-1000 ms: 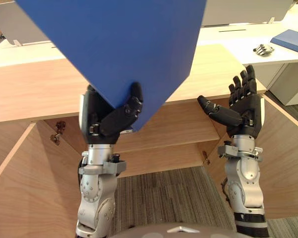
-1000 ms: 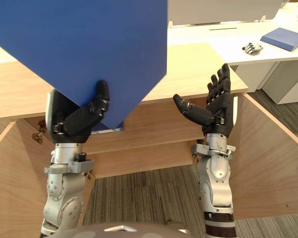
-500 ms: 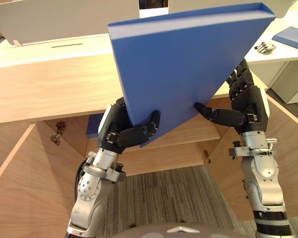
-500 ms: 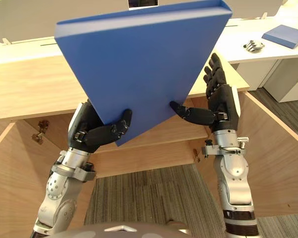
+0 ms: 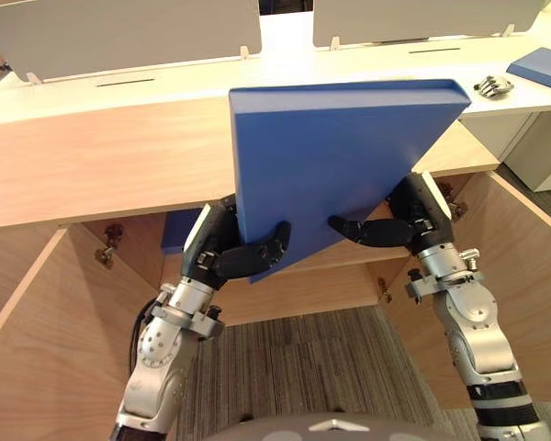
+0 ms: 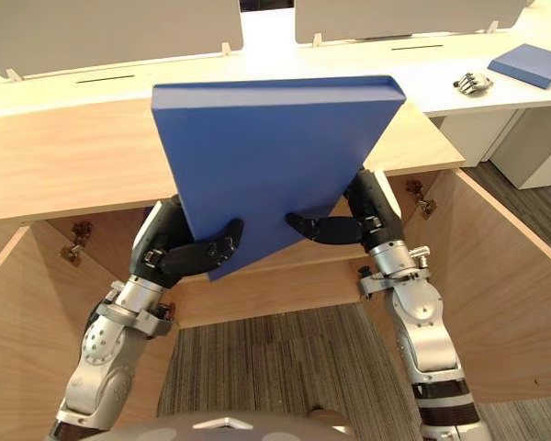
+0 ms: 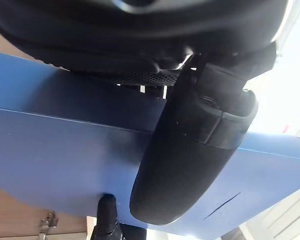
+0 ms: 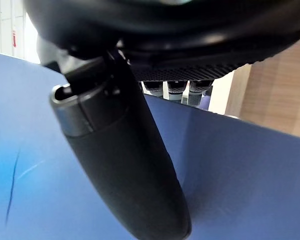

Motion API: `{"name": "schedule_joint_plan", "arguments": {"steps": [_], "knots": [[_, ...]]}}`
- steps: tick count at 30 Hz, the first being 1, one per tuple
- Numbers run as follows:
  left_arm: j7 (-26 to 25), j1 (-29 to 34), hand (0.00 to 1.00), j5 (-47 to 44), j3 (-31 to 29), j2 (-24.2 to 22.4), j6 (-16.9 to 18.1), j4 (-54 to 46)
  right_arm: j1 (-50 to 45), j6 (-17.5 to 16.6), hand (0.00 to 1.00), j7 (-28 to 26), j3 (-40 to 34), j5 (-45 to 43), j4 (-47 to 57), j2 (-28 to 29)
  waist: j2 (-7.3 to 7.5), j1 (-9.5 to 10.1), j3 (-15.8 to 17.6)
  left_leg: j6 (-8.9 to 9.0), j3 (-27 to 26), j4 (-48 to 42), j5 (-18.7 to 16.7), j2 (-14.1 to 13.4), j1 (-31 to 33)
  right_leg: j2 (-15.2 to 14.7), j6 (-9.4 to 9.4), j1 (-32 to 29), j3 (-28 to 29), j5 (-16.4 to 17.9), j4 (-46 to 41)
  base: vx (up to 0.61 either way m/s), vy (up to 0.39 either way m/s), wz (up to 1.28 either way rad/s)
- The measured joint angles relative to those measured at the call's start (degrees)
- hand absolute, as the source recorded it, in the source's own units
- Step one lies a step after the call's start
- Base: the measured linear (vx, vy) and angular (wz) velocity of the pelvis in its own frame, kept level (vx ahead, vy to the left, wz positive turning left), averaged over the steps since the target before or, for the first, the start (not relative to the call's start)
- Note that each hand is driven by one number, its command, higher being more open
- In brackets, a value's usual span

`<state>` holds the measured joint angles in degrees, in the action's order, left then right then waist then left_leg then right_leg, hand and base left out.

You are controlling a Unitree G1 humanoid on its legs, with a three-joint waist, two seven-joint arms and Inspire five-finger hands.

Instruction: Walk over to the cabinet, pick up the folder, carry it to the office cabinet, place the folder inside the office cabinet, then close the office cabinet door

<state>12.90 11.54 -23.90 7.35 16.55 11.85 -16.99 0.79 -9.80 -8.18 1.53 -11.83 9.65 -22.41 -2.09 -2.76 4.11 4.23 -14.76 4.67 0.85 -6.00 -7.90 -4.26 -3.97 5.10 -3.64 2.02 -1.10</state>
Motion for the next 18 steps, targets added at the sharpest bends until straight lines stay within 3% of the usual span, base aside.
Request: {"name": "schedule_joint_plan", "arguments": {"steps": [6, 7, 18], "knots": [[-2.80, -1.77, 0.00, 3.72, -3.34, -1.56, -0.02, 4.32, 0.38, 0.90, 0.00, -0.29, 1.43, 5.27, -2.61, -0.17, -0.11, 0.16, -0.07, -0.01, 0.00, 0.03, 0.02, 0.00, 0.00, 0.01, -0.01, -0.01, 0.01, -0.02, 0.00, 0.00, 0.000, 0.00], [-3.45, -2.25, 1.00, 4.39, -4.24, -1.73, -0.02, 5.59, 0.53, 0.90, 0.00, -0.26, 2.51, 5.37, -2.61, -0.26, -0.12, 0.16, -0.10, -0.01, 0.01, 0.03, 0.03, -0.02, 0.00, 0.02, -0.01, -0.01, 0.00, -0.02, 0.00, 0.00, 0.000, 0.00], [-9.61, -3.05, 1.00, 8.65, -5.56, -5.87, -0.01, 8.07, 0.67, 1.01, 0.00, 0.25, 3.26, 9.60, -3.02, 4.47, 0.10, 1.10, -0.38, -0.03, 0.22, 0.05, 0.11, 0.05, 0.03, -0.07, -0.14, 0.04, -0.06, -0.12, 0.00, 0.00, 0.000, 0.00]]}}
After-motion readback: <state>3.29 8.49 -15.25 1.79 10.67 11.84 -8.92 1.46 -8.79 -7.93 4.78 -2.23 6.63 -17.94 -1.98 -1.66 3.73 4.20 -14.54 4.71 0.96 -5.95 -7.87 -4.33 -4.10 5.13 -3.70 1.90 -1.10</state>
